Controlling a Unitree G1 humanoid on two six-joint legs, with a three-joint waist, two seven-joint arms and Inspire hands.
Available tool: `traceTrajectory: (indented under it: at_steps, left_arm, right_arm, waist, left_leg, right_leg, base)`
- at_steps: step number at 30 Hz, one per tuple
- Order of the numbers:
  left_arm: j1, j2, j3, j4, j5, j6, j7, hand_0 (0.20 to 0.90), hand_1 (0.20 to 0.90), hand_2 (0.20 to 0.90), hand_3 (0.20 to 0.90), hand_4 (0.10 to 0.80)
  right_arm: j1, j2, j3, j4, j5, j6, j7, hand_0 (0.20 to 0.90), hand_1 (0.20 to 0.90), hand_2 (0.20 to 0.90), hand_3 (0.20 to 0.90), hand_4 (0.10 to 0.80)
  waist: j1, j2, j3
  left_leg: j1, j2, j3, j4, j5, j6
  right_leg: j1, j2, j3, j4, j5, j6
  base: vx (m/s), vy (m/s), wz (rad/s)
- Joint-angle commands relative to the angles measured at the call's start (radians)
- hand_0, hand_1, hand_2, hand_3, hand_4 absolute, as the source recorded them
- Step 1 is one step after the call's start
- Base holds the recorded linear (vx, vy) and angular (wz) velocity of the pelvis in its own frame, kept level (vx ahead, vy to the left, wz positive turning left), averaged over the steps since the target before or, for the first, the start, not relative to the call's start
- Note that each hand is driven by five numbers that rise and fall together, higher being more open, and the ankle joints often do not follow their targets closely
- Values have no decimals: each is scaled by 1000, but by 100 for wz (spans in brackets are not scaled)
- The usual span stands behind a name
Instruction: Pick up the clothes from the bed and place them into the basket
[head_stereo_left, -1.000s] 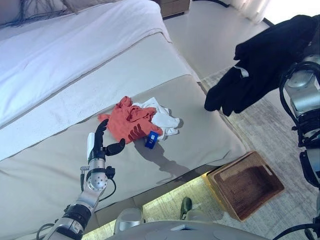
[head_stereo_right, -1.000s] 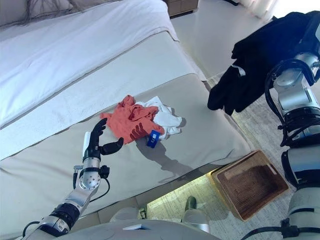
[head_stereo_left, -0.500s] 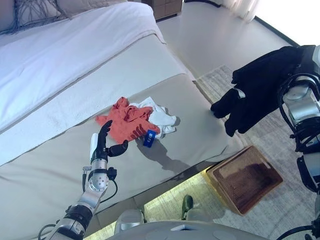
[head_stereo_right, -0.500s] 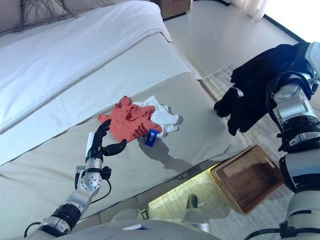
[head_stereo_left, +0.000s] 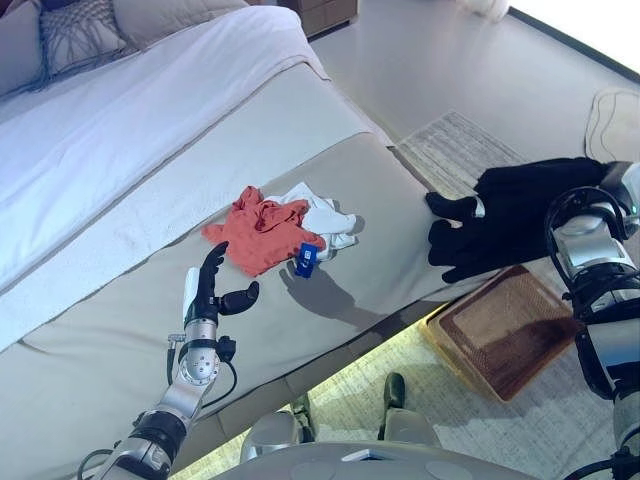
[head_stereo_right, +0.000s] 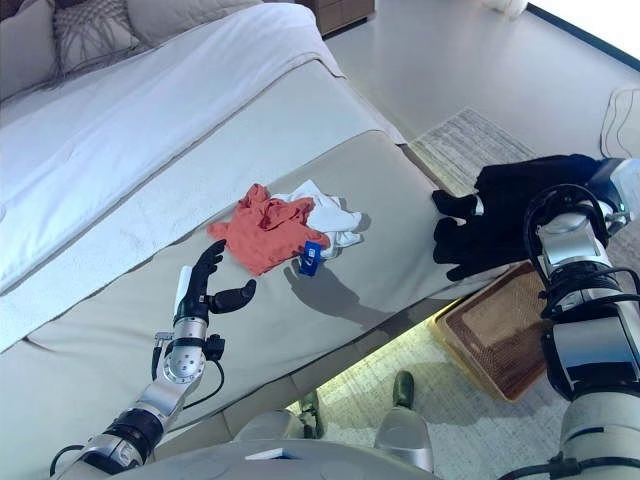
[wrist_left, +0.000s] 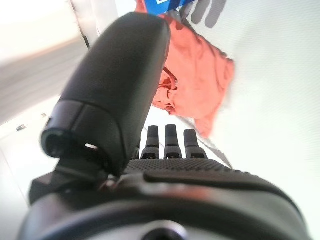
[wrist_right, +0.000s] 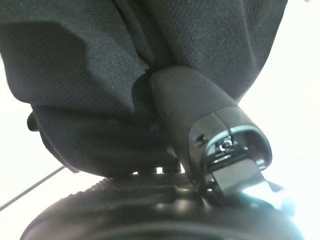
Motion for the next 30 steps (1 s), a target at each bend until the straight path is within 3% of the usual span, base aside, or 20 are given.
traceTrajectory:
  at_steps: [1,11,24,30]
  left_arm:
    - [-67,35,-28,-89,-5,-109,4,900,900,900,900,800]
    - [-85,37,-43,-114,-15,-105,-29,900,900,900,900,800]
    - [-106,27,-54,-134,-21,-111,-37,900,900,900,900,800]
    - [-105,28,-53,-135,-24,-122,-43,900,900,900,900,800]
  right_arm:
    - [-130,-117,34,-26,-38,-54,-122,300,300,300,200,100]
    - [-97,-163,17,-85,-40,-30,-134,300,300,300,200,100]
    - [-121,-224,81,-134,-117,-69,25,300,300,300,200,100]
    - [-65,-201,39,-84,-124,-32,50,300,300,300,200,100]
  waist:
    - [0,-20,-40]
    - [-40,-6,-32]
    - [-76,39,0]
    - [-82,59,11]
  left_leg:
    - [53,27,-9,5,-92,-54]
    - [66,20,28,5,-98,-52]
    - [56,6,49,8,-94,-58]
    - [50,3,54,7,-91,-60]
  right_leg:
    - [15,13,-5,16,-39,-7]
    - [1,20,26,16,-33,-6]
    - [-24,22,56,16,-34,-11]
    - [-31,20,54,16,-34,-11]
  base:
    - [-5,7,-7]
    - [-11,9,-13]
    - [-16,-21,-5]
    - [0,0,0]
